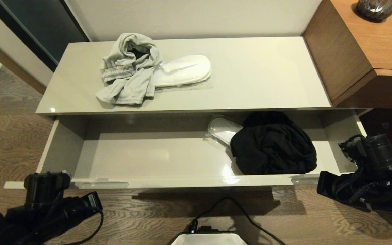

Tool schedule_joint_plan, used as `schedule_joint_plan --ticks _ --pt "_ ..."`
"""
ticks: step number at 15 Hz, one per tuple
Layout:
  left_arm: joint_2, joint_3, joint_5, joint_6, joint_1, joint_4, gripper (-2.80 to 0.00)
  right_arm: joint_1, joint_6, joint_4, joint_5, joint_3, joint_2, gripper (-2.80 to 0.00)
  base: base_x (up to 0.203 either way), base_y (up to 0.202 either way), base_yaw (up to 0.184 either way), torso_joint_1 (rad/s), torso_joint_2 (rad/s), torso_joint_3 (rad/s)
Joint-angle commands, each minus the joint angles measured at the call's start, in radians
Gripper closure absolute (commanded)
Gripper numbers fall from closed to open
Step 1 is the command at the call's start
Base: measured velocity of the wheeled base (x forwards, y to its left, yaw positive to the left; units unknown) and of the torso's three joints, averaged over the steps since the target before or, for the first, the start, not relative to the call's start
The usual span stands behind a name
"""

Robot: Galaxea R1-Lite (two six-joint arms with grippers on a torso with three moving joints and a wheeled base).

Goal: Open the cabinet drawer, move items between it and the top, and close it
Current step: Close the drawer

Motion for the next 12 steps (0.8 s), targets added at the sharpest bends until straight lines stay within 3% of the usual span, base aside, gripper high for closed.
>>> schedule_joint_plan --ticks 1,9,12 --pt "0.018 -0.058 0.008 0.004 -0.001 0.004 0.00 0.013 0.001 -0.001 -0.036 -0.040 -0.020 0.00 0.000 0.000 0.000 0.000 0.00 0.000" --pt "0.303 -0.550 0.076 0.052 0.001 0.131 0.00 -0.002 -0.005 -0.016 -0.034 -0.279 0.258 0.00 0.000 0.000 0.000 0.000 0.00 0.000" --pt "0.316 -0.657 0.094 0.062 0.003 0.206 0.00 -0.003 -0.009 -0.052 -0.034 -0.372 0.323 0.00 0.000 0.000 0.000 0.000 0.00 0.000"
